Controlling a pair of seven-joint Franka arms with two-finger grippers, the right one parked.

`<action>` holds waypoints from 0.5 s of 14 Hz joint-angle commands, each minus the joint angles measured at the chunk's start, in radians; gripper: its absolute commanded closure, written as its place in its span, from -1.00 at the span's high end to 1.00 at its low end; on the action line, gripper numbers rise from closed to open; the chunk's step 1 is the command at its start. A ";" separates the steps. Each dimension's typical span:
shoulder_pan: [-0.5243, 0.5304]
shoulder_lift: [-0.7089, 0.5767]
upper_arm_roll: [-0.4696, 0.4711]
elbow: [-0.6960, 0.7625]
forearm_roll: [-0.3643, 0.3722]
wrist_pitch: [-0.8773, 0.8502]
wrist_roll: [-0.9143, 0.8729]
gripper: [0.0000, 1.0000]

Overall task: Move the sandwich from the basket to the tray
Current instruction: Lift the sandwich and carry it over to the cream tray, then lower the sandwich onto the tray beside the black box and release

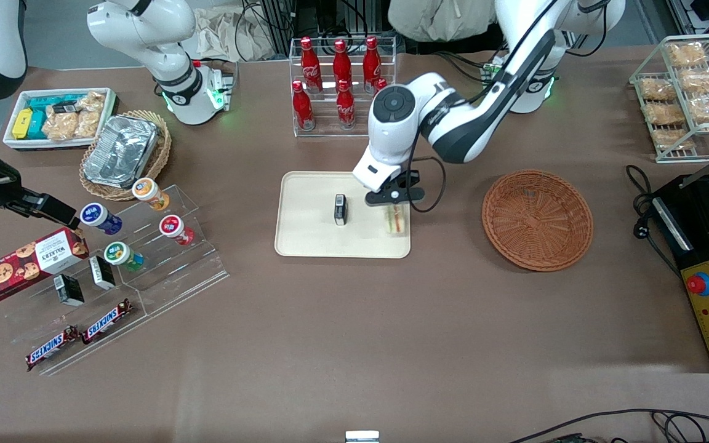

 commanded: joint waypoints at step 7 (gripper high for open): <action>-0.091 0.098 0.079 0.006 0.157 0.119 -0.116 0.34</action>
